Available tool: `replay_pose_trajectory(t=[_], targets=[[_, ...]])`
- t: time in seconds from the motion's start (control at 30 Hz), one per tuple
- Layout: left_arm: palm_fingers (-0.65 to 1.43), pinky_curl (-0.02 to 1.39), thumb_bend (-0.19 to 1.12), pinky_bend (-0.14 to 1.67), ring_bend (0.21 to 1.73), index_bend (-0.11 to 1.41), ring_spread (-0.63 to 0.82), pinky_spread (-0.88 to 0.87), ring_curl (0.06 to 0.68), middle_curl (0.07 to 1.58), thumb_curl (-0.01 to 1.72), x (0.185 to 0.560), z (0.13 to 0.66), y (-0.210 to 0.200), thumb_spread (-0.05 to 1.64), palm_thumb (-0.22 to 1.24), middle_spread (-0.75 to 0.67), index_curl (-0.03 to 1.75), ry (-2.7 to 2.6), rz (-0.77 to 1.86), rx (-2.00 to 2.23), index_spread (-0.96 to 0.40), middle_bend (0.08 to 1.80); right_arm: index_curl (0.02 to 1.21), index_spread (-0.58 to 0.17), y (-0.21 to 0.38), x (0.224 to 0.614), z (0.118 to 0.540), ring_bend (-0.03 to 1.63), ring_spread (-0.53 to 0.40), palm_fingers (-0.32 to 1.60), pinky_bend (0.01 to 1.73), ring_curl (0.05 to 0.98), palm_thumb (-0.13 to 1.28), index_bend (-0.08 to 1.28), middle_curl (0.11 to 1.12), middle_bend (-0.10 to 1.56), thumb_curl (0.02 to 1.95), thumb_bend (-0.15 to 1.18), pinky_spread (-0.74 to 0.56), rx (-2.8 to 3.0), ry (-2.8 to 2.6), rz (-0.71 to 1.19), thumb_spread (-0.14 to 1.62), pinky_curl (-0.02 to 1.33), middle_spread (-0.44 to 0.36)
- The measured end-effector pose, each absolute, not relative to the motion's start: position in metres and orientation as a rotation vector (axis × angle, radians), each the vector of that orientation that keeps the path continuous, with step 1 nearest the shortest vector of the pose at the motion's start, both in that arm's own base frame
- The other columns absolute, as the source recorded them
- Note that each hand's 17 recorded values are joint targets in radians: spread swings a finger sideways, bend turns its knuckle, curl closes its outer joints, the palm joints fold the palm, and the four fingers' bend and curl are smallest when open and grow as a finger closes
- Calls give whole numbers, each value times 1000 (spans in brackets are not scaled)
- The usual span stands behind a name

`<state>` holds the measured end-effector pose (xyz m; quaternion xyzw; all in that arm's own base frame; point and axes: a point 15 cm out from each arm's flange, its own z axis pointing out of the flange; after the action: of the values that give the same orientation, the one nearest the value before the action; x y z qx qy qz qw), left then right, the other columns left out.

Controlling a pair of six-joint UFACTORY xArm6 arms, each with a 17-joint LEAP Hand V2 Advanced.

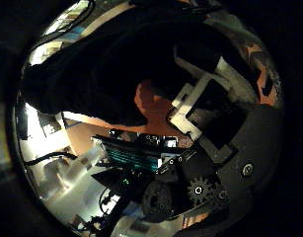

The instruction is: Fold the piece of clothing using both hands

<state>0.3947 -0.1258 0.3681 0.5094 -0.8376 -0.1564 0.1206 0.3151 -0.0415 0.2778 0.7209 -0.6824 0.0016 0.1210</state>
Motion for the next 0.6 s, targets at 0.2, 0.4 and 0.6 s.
replay_pose_trajectory(t=[0.2, 0.4, 0.6], targets=[[1113, 687, -6, 1082, 1383, 618, -404, -609, 535, 947, 382, 384, 372, -112, 1424, 484, -508, 1159, -2409, -521, 1494, -738, 1056, 970, -332, -42, 326, 320, 1393, -212, 1078, 1338, 701, 972, 1001, 880, 1246, 617, 27, -186, 2129, -2038, 83, 1166, 765, -173], [1112, 690, -5, 1080, 1379, 615, -401, -614, 534, 948, 379, 389, 364, -100, 1427, 481, -511, 1161, -2378, -550, 1518, -740, 1049, 979, -326, -43, 354, 342, 1390, -210, 1082, 1318, 708, 981, 998, 872, 1252, 637, -2, -185, 2134, -2063, 117, 1169, 795, -167], [1102, 692, -5, 1066, 1381, 603, -402, -614, 534, 948, 378, 421, 331, -91, 1429, 481, -511, 1165, -2364, -538, 1571, -744, 1045, 983, -323, -47, 408, 338, 1386, -209, 1083, 1300, 712, 975, 996, 866, 1255, 654, -10, -186, 2105, -2050, 82, 1169, 822, -163]])
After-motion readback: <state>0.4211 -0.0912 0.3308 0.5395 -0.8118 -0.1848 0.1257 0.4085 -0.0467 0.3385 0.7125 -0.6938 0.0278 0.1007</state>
